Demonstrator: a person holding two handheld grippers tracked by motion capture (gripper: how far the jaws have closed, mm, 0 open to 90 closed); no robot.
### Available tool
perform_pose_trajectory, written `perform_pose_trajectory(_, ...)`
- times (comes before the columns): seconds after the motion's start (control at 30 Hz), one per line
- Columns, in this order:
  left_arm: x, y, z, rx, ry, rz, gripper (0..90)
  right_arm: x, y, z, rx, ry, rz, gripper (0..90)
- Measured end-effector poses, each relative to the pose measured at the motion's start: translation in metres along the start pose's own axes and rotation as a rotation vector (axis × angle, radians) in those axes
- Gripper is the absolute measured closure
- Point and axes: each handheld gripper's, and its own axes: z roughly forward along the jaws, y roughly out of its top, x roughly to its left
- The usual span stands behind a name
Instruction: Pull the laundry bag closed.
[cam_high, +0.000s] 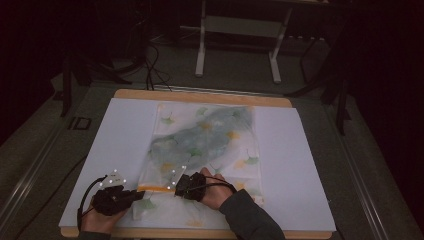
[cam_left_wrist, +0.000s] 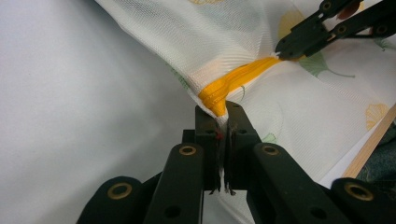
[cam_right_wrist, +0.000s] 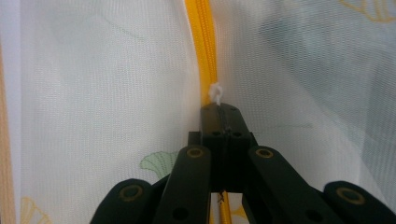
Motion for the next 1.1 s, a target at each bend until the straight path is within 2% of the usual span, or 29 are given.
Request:
perform_pose_trajectory(0.23, 0.001, -0.001, -0.001, -0.002, 0.004, -0.002, 86.3, 0.001, -0.007, -0.002, 0.019, -0.021, -0.012, 90.0)
perform_pose_trajectory(0.33, 0.001, -0.001, -0.001, -0.005, 0.008, -0.006, 86.3, 0.000, -0.011, -0.005, 0.016, -0.028, -0.005, 90.0)
perform_pose_trajectory(0.47, 0.001, -0.001, -0.001, -0.005, 0.010, -0.007, 86.3, 0.001, -0.015, -0.011, 0.003, -0.006, 0.001, 90.0)
perform_pose_trajectory(1.1, 0.004, -0.002, -0.003, -0.010, 0.018, -0.014, 86.2, 0.000, -0.042, -0.020, 0.011, -0.042, 0.028, 90.0)
